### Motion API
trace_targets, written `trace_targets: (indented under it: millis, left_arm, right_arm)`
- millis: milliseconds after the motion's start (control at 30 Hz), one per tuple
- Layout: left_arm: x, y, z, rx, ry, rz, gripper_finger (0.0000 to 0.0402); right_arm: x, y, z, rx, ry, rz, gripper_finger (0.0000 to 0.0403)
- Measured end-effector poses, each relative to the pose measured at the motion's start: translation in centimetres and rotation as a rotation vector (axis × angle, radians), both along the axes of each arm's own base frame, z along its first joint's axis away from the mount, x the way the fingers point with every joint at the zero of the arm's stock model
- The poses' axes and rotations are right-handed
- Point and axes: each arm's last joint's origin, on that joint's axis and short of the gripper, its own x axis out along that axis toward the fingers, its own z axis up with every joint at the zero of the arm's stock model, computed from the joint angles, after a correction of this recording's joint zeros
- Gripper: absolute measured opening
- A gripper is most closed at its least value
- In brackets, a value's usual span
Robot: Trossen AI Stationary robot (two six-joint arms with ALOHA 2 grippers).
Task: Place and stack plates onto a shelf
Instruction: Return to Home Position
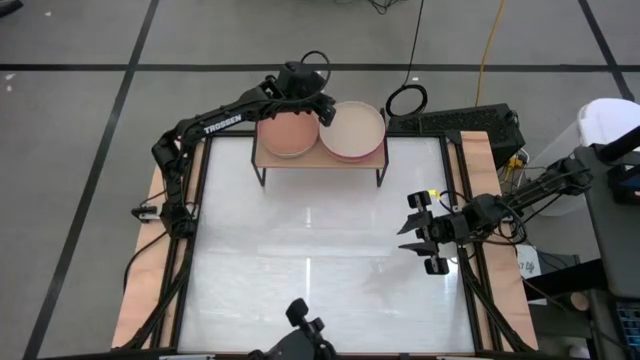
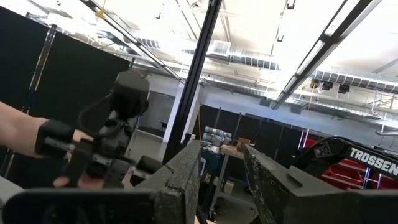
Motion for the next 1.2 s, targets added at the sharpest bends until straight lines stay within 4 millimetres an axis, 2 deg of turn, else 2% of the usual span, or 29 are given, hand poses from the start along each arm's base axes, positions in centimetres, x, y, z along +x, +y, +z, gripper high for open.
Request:
trace_targets:
  millis: [133,233,333,467,700,800,867,967,1100,1200]
  left_arm:
    - [-0.3,-0.5,0.8,-0.003,-0.022,-0.035,0.0123]
    - [-1.1,-1.5,3.0,0.021,-0.067,-0.085,0.0155]
    - [-2.6,-3.1,5.3,0.026,-0.091,-0.174,0.0159]
    - [-5.4,-6.3,8.7,0.083,-0.063,-0.248,0.0119]
    - [-10.9,-13.3,13.2,0.132,-0.019,-0.349,0.0012]
    - [-13.4,-16.4,14.5,0.180,-0.030,-0.354,0.0005]
    - [-15.1,-18.3,14.7,0.206,-0.049,-0.360,0.0004]
    - [-17.5,-20.8,14.1,0.219,-0.086,-0.366,0.0003]
    - [-20.4,-23.2,11.9,0.221,-0.177,-0.385,0.0003]
    - [-22.3,-24.2,9.9,0.219,-0.242,-0.389,0.0002]
  right_arm:
    - [0.0,0.0,-0.1,-0.004,0.010,0.000,0.0105]
    - [0.1,0.0,-0.1,-0.005,0.014,-0.003,0.0105]
    - [0.1,0.0,-0.3,-0.005,0.034,-0.001,0.0105]
    - [0.3,0.0,-0.8,0.029,0.106,-0.008,0.0105]
    - [0.5,-0.8,-1.7,0.105,0.251,-0.277,0.0105]
    - [0.3,-1.1,-1.9,0.109,0.308,-0.335,0.0105]
    - [0.1,-1.2,-1.9,0.115,0.350,-0.365,0.0105]
    - [-0.6,-1.6,-1.9,0.135,0.389,-0.397,0.0105]
    - [-1.7,-2.2,-1.5,0.155,0.390,-0.452,0.0103]
    - [-2.7,-2.7,-1.2,0.158,0.383,-0.493,0.0090]
